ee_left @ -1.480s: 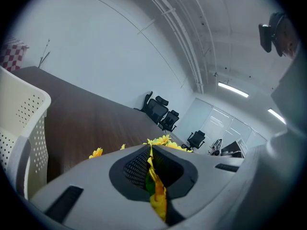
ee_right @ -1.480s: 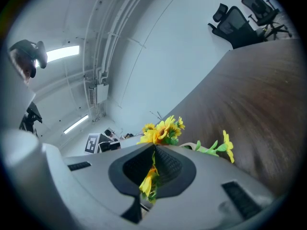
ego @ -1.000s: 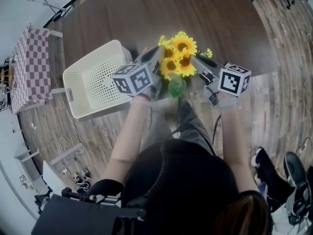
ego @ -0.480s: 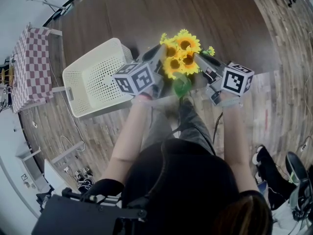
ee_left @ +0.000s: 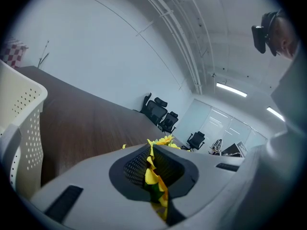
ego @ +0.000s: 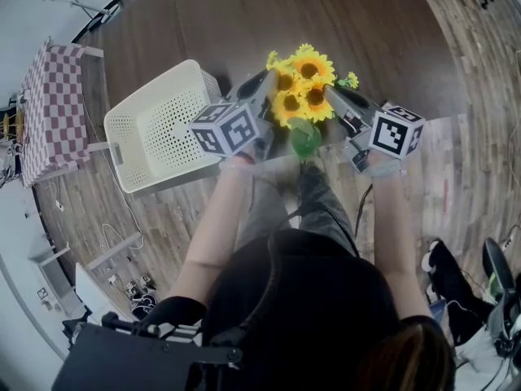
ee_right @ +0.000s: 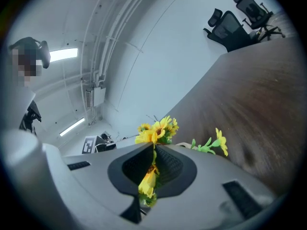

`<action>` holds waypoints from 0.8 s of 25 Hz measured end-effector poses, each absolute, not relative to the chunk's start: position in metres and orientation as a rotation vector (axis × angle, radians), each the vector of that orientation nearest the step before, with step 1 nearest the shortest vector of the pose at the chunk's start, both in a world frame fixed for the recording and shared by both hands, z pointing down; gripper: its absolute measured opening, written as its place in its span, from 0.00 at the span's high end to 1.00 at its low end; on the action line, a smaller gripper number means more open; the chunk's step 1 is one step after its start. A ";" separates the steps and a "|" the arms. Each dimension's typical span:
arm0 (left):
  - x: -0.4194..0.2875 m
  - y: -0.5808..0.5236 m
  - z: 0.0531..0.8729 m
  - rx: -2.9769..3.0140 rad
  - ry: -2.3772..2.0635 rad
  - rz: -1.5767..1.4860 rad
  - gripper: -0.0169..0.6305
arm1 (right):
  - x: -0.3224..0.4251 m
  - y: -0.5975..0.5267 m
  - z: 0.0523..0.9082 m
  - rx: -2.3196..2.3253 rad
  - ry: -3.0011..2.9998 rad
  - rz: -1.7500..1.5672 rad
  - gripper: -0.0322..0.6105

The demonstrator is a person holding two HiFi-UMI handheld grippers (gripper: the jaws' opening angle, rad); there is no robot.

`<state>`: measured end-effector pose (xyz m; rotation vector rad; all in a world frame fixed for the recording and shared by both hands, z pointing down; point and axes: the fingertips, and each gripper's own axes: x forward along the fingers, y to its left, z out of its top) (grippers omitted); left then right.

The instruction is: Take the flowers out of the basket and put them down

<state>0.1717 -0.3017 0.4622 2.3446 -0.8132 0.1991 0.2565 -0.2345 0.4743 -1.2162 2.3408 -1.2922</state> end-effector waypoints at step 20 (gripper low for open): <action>0.148 -0.301 0.456 2.341 -0.964 0.140 0.81 | 0.273 -0.220 0.477 -1.388 2.395 -1.235 0.82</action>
